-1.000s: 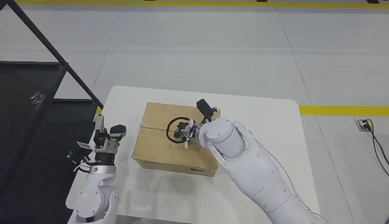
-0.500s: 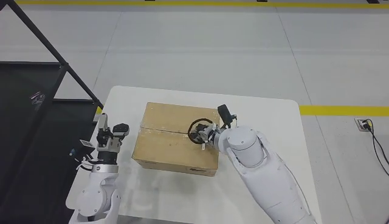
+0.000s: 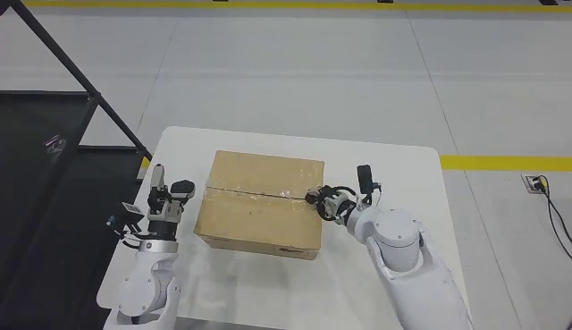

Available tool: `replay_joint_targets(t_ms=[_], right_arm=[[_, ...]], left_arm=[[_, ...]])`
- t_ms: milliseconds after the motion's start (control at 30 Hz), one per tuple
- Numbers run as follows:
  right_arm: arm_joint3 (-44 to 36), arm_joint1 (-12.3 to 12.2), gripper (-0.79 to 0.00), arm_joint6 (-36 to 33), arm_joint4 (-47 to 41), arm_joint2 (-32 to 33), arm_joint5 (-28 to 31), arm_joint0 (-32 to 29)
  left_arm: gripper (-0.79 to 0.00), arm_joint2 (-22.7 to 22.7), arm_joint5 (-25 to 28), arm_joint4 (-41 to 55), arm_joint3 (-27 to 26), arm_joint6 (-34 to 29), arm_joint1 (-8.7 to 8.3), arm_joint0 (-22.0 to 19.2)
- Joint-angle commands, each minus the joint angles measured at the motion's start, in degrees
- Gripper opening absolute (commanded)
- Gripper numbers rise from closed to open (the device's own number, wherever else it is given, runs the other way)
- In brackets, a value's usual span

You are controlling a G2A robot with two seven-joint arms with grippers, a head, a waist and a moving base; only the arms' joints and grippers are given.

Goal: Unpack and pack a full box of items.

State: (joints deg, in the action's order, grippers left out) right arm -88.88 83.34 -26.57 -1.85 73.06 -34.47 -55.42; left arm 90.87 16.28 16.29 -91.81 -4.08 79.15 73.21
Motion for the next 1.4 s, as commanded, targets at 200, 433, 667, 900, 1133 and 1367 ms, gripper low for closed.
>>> replay_joint_targets(t_ms=[200, 433, 667, 900, 1133, 1367], right_arm=[[0.0, -0.49, -0.785, 1.09, -2.97, 2.95, 3.49, -2.37], [0.75, -0.8, -0.785, 1.95, -4.59, 4.08, 4.33, -3.32], [2.61, -1.08, -0.785, 1.79, -5.66, 4.35, 5.07, -3.23], [4.18, -1.31, -0.785, 1.7, -7.53, 4.92, 6.75, -3.13], [6.01, -1.69, -0.785, -1.39, -8.02, 4.37, 8.38, -2.38], [8.17, -2.23, -0.779, -3.38, -8.44, 5.09, 11.05, -1.8]], left_arm=[[0.0, -0.38, -0.14, -0.55, -0.3, 0.31, 0.01, -0.02], [0.0, -0.53, -0.16, -0.88, -0.41, 0.51, 0.01, -0.04], [0.0, -0.81, -0.29, -1.08, -0.28, 0.89, 0.04, -0.33], [0.0, -1.16, -0.38, -1.33, -0.02, 1.08, 0.07, -0.72], [0.0, -1.4, -0.35, -1.33, 0.26, 1.48, 0.12, -1.2], [0.0, -1.23, -0.16, -0.62, 0.41, 1.87, 0.16, -1.5]])
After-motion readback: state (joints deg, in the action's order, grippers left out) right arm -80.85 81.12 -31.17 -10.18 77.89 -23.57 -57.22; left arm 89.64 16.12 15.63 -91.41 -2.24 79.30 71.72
